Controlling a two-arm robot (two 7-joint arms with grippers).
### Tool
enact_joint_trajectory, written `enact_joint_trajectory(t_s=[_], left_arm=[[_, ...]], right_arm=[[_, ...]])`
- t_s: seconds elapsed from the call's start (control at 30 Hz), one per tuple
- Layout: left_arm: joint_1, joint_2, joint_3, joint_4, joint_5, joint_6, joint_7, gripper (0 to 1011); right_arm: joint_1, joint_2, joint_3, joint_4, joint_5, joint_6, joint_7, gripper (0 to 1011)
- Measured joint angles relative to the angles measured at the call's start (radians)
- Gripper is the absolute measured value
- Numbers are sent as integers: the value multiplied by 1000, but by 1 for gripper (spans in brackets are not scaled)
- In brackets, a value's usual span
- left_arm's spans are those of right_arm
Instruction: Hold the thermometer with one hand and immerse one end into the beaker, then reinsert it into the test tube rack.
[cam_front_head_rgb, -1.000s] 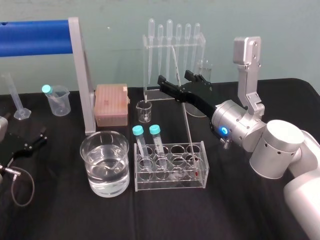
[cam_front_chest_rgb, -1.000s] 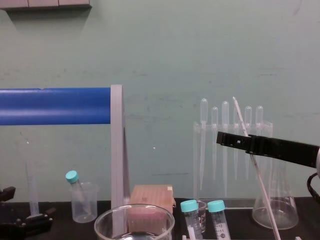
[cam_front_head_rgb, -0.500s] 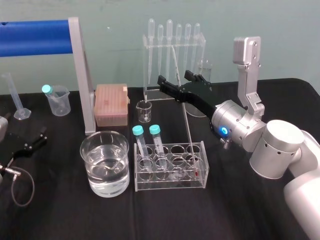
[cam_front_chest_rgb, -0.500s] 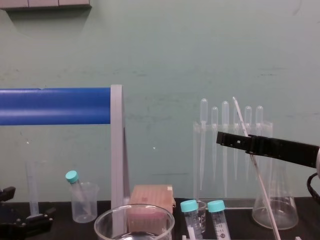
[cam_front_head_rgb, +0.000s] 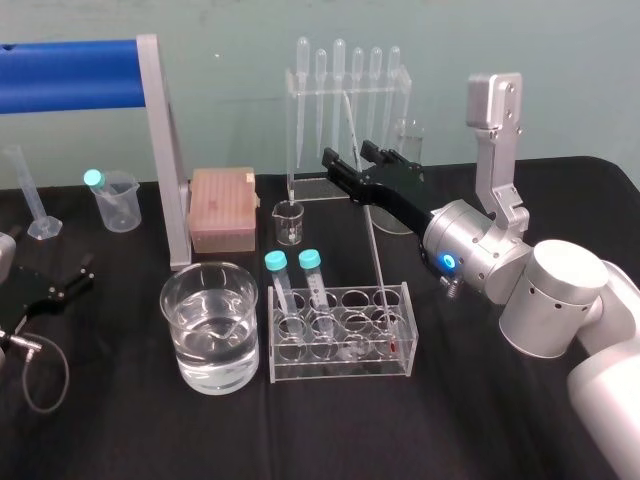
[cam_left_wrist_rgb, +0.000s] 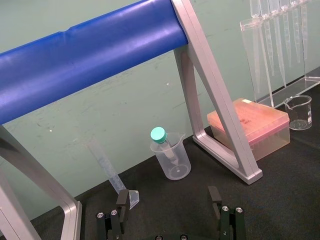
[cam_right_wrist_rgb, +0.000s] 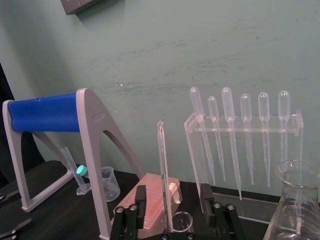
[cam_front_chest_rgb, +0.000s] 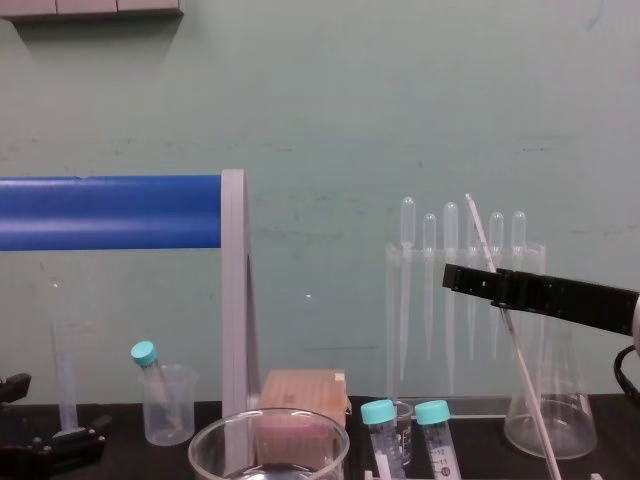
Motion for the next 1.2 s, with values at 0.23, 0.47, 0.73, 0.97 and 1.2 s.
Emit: enact_joint_trajectory(t_s=[0.23, 0.47, 0.73, 0.97, 1.2], left_arm=[[0, 0, 0, 0, 0, 0, 0, 1008], [0, 0, 0, 0, 0, 0, 0, 1008], [0, 0, 0, 0, 0, 0, 0, 1008], [0, 0, 0, 0, 0, 0, 0, 1008], [0, 0, 0, 0, 0, 0, 0, 1008]], right_arm=[[0, 0, 0, -1, 0, 0, 0, 507], [0, 0, 0, -1, 0, 0, 0, 279], [0, 0, 0, -1, 0, 0, 0, 57], [0, 0, 0, -1, 0, 0, 0, 56], [-4, -4, 6, -5, 1, -25, 8, 56]])
